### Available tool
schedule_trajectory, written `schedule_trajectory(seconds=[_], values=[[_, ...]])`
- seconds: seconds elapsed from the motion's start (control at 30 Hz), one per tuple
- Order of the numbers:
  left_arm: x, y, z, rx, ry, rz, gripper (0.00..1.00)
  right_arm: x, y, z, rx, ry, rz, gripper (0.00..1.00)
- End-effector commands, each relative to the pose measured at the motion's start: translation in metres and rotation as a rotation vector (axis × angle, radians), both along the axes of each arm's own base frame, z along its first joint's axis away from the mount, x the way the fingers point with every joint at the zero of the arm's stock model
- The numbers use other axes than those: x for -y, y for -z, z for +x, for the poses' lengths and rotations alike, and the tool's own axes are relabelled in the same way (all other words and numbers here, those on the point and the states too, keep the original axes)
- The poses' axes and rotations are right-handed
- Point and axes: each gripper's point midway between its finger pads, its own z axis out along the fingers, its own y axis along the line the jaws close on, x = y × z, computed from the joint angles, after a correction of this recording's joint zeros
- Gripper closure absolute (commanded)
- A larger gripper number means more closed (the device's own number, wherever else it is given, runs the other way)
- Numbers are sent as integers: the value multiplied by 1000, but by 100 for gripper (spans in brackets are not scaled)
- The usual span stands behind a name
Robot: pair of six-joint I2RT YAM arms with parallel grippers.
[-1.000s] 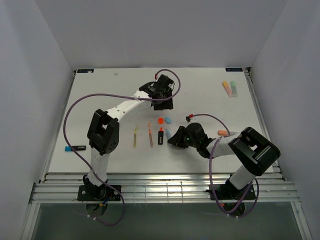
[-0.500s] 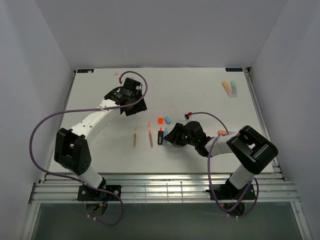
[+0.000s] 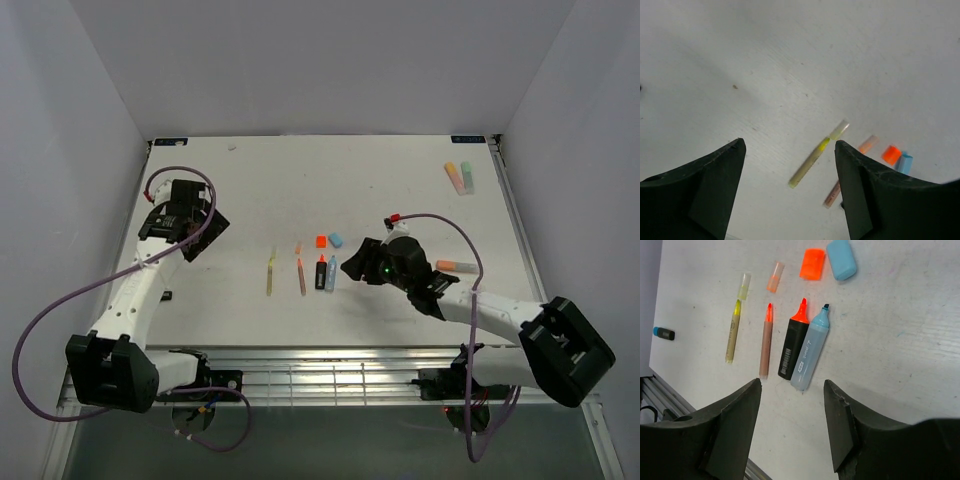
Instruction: Open the pen caps
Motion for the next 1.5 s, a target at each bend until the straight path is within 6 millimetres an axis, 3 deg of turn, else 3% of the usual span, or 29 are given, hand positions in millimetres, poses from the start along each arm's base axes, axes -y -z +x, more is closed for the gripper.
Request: schedule_trajectory(seconds=[0.0,0.03,0.2,0.37,0.53,0.93,1.47], values=[[-35,21,-35,-115,-183,43,16,18,-32,2,95,9,-85,40],[-51,26,-41,-138,-255,56,16,21,-34,-2,93,3,-94,40],[-89,52,-71,-253,-485,67,15,25,-57,-12,134,-19,-57,39],[-131,58,-86,-299,-664,137,13,23,-55,-18,119,-58,-65,39],[-157,59,-97,-307,-794,157,13,25,-56,-21,125,-66,-68,39],[-174,96,-94,-385,-863,133,13,24,-50,-18,132,-75,-95,39],[-184,136,-87,-477,-887,101,15,20,-61,-16,147,-84,-72,39]])
